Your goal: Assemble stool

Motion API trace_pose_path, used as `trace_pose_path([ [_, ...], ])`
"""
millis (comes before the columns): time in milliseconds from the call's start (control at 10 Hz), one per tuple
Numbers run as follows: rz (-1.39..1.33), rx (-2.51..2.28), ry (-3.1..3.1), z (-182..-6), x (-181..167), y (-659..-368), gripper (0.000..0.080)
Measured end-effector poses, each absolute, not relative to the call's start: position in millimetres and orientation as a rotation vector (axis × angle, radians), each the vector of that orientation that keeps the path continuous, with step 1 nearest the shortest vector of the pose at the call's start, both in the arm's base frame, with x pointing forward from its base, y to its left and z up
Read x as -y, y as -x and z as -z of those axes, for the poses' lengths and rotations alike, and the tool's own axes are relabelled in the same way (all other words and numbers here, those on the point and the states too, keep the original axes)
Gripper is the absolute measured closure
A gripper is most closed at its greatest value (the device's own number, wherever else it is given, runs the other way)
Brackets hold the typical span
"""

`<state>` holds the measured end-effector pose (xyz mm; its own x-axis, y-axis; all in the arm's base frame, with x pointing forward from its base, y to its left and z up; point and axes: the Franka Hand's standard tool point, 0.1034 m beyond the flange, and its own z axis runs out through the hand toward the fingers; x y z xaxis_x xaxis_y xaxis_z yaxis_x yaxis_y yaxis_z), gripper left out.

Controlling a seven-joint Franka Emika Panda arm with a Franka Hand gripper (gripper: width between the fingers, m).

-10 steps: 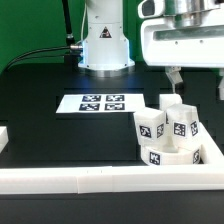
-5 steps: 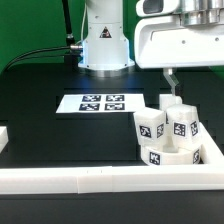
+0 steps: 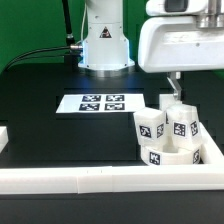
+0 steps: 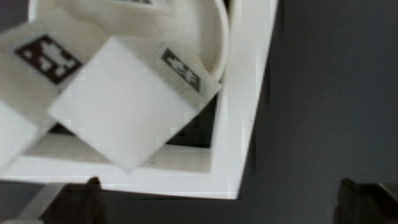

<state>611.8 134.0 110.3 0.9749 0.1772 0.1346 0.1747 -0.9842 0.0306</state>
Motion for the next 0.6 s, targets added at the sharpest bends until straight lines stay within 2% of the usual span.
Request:
trace_pose_path([
  [600, -0.178, -1.061, -2.846, -101.0, -115.9, -610.2, 0.0151],
])
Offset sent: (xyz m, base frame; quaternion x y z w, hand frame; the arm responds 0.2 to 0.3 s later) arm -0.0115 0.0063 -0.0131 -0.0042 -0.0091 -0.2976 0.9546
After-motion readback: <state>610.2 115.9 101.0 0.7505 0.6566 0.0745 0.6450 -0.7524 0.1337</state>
